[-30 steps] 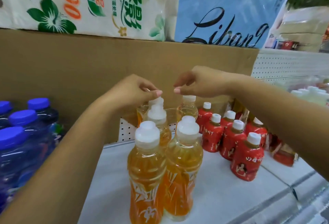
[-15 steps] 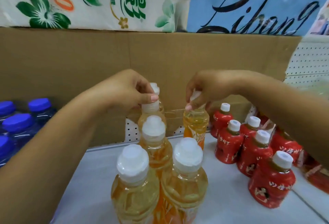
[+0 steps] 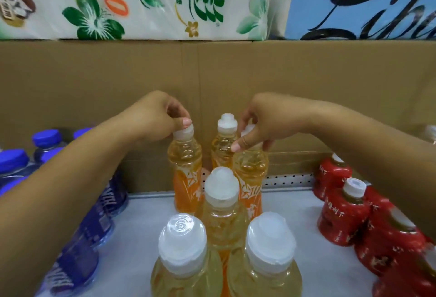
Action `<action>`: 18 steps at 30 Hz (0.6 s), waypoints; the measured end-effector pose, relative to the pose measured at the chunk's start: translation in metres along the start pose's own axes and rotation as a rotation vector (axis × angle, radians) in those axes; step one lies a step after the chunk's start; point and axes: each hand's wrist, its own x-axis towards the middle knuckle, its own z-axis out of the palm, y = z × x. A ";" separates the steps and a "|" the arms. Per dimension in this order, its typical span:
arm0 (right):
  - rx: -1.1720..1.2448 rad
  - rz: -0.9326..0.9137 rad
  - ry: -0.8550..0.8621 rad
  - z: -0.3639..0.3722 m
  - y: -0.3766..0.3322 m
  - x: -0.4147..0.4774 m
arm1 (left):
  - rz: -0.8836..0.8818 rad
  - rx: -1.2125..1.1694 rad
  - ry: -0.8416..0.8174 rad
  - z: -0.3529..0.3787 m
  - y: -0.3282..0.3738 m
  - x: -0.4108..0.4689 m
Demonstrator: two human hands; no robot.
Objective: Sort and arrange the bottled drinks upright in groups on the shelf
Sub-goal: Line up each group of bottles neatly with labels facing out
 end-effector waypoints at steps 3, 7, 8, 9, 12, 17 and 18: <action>0.012 -0.002 0.003 0.001 0.000 0.001 | -0.009 -0.038 0.033 0.002 -0.005 0.004; 0.046 -0.014 -0.009 0.002 -0.002 -0.001 | 0.059 -0.041 0.022 0.007 -0.009 0.009; 0.046 -0.019 -0.014 0.003 -0.003 -0.002 | 0.092 -0.028 0.004 0.009 -0.009 0.010; 0.048 -0.020 -0.019 0.003 -0.005 -0.002 | 0.118 -0.019 -0.011 0.010 -0.008 0.012; 0.054 -0.016 -0.024 0.005 -0.009 -0.004 | 0.110 0.003 -0.057 0.010 -0.007 0.014; 0.096 -0.014 0.023 0.007 -0.013 -0.011 | 0.116 -0.053 0.025 0.006 0.001 -0.008; 0.109 -0.006 0.013 0.005 -0.012 -0.013 | 0.143 -0.057 0.051 0.002 0.007 -0.020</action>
